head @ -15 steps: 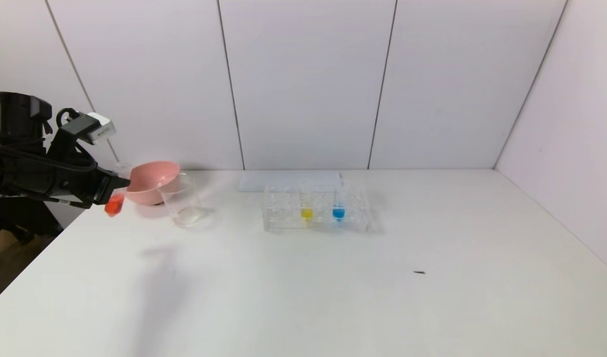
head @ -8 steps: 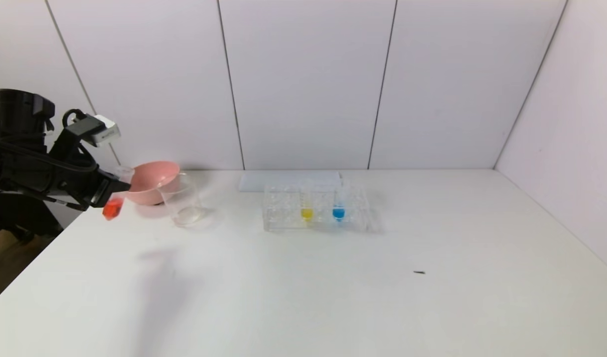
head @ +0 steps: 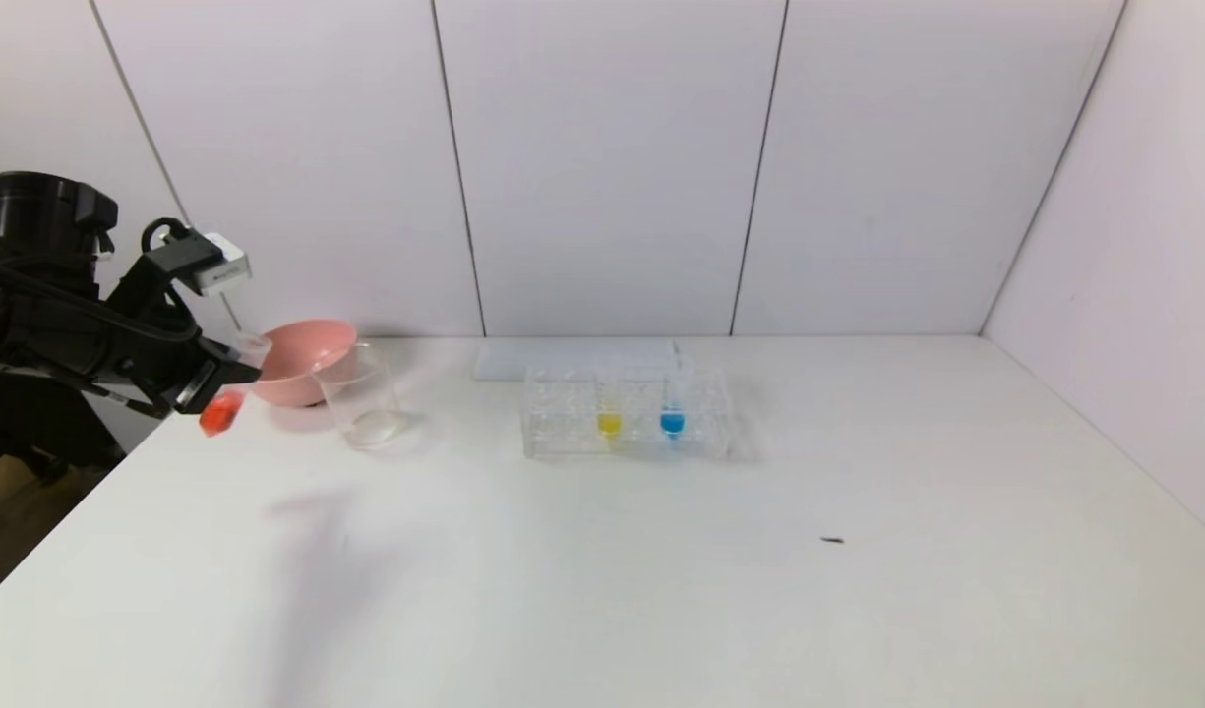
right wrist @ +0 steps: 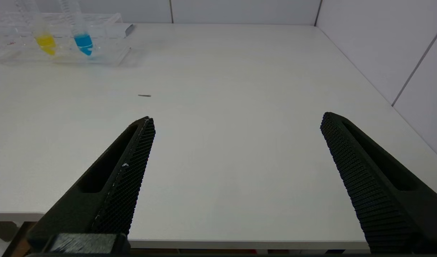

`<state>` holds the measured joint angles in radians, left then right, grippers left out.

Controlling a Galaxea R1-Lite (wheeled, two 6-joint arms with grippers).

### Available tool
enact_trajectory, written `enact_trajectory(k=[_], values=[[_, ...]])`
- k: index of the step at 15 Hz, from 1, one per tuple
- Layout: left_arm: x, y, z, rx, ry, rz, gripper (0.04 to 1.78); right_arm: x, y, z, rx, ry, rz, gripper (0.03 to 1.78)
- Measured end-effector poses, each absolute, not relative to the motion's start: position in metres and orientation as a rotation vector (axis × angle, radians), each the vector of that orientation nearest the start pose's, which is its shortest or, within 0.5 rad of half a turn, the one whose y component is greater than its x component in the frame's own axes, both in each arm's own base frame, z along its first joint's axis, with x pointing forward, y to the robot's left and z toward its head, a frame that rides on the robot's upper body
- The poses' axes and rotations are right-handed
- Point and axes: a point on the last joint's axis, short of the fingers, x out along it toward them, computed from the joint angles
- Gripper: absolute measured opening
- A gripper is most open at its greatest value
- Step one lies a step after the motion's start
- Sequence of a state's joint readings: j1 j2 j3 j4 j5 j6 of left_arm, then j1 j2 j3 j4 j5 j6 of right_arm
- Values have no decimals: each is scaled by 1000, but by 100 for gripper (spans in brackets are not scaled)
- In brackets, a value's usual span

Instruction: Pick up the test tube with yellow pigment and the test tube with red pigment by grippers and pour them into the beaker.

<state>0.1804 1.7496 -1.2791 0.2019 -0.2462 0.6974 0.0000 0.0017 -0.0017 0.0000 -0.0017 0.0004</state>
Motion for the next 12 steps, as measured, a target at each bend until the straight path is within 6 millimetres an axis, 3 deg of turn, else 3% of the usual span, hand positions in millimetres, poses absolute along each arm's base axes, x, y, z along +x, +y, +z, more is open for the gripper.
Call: enact_trajectory(k=[12], values=[[328, 54, 222, 544, 587, -319, 43, -23, 0, 76, 0, 0, -1, 170]])
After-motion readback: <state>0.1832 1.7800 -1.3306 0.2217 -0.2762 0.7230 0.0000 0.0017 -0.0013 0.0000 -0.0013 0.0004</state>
